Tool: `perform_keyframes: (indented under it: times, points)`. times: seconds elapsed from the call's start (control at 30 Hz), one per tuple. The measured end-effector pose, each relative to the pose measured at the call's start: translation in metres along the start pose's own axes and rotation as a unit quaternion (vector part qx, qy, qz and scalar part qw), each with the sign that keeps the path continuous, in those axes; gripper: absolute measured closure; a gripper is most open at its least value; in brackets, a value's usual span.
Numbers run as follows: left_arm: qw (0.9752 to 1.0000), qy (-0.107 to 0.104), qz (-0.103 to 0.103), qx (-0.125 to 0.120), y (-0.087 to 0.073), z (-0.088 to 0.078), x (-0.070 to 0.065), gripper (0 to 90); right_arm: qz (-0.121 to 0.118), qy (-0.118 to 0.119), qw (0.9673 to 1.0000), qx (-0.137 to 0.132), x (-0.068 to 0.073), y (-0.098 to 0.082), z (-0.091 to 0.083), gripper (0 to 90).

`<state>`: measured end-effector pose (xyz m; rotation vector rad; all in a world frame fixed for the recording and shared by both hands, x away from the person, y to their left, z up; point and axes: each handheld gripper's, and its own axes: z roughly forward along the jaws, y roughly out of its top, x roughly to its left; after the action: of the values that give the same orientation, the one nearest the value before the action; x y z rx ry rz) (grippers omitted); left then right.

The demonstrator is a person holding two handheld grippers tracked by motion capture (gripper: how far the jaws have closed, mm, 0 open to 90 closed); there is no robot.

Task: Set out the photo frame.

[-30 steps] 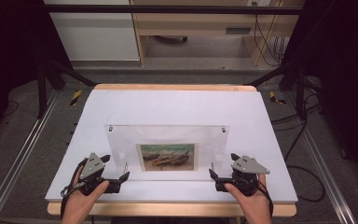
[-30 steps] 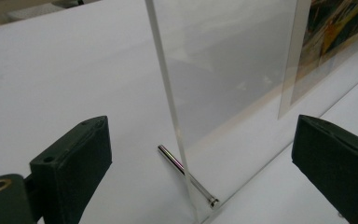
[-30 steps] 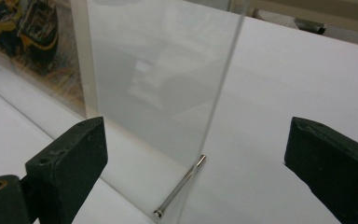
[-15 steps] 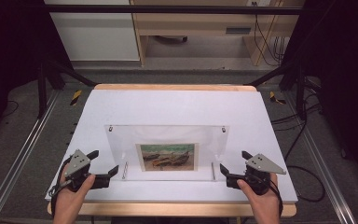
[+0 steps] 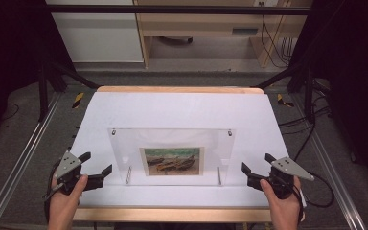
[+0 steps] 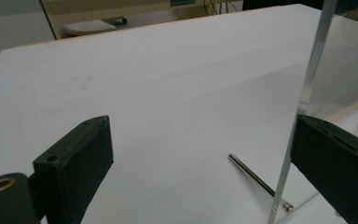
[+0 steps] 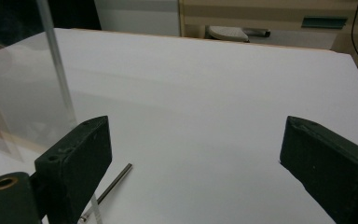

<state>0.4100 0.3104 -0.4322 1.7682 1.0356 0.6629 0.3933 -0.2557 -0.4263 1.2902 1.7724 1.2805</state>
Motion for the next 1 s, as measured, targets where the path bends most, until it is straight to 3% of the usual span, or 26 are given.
perform_keyframes:
  times: [0.4, 1.0]
  points:
    - [0.9996, 0.023, -0.012, 0.004, -0.005, -0.001, 0.016, 5.4, 0.015, -0.031, 0.9994, 0.005, -0.018, -0.004, -0.002, 9.1]
    - [0.9976, 0.060, -0.034, 0.005, -0.011, -0.007, 0.039, 6.5, 0.036, -0.053, 0.9978, 0.019, -0.039, -0.011, -0.003, 8.5]
